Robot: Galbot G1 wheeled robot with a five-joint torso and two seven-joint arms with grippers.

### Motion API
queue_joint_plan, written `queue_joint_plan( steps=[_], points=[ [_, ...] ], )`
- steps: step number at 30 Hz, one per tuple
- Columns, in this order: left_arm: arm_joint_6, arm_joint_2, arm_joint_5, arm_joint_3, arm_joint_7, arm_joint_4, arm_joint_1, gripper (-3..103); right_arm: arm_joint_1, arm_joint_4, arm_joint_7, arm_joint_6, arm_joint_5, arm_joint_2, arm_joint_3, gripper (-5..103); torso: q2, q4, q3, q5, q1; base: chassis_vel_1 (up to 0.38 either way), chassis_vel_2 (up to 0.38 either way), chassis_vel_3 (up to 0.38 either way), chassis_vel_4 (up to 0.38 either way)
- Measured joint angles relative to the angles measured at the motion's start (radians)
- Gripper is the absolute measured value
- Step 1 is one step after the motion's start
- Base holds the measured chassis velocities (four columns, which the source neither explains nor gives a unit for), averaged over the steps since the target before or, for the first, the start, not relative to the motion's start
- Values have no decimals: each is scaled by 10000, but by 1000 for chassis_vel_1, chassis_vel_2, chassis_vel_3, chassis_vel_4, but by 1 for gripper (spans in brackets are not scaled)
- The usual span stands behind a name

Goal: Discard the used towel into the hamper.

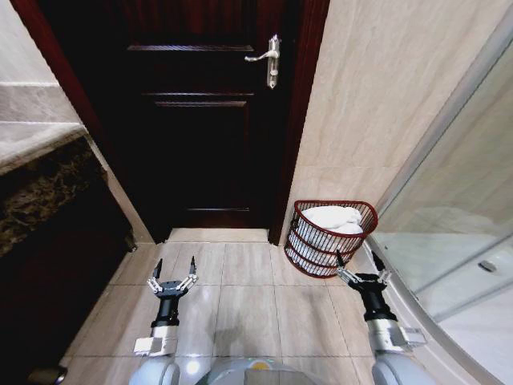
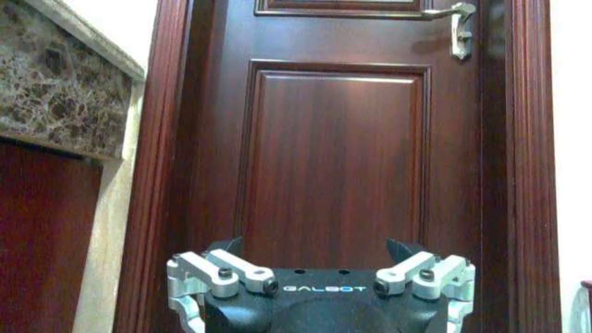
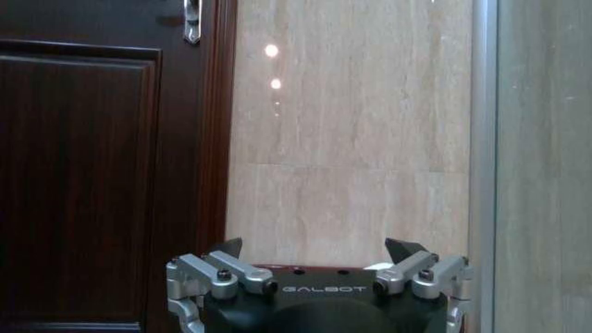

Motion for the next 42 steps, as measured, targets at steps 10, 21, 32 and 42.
queue_joint_plan(
  steps=[10, 21, 32, 42],
  points=[
    [-85, -80, 71, 23, -5, -57, 79, 100, -142, -6, -23, 149, 112, -133, 80, 100, 0, 0, 0, 0, 0, -64, -62, 57, 60],
    [-159, -88, 71, 21, -14, -69, 165, 100, -201, -108, -66, 271, 162, -134, 95, 100, 0, 1, 0, 0, 0, -50, -57, 58, 49],
    [-167, -93, 5, 51, -53, -69, 122, 100, -198, -195, -134, 435, 158, -127, 85, 100, 0, 0, 0, 0, 0, -54, -62, 59, 59],
    [-28, -57, -74, 61, -56, -122, 140, 100, -85, -279, -220, 571, 227, -57, 67, 100, 0, 0, 0, -1, 0, -12, -9, 12, 10]
  ],
)
